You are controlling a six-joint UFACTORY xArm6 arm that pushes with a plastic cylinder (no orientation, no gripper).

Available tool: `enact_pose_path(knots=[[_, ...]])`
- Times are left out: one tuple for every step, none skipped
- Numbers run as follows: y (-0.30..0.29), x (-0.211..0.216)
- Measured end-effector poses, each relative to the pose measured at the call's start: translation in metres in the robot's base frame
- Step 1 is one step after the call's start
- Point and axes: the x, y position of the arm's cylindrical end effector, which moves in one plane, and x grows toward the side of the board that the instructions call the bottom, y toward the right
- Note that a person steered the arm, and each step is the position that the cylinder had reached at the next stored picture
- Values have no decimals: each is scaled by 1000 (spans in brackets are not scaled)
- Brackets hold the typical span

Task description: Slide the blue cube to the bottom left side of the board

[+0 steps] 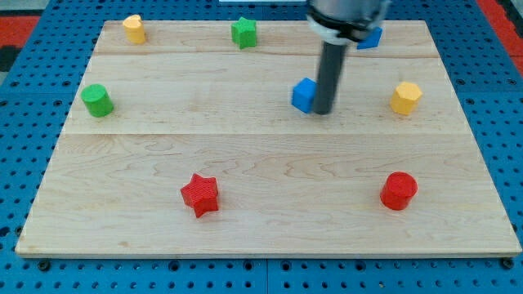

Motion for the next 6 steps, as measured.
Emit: enact_pose_path(knots=[[-15,-14],[25,-45],[-1,-70],[-68,-39],[-133,4],[-190,50]])
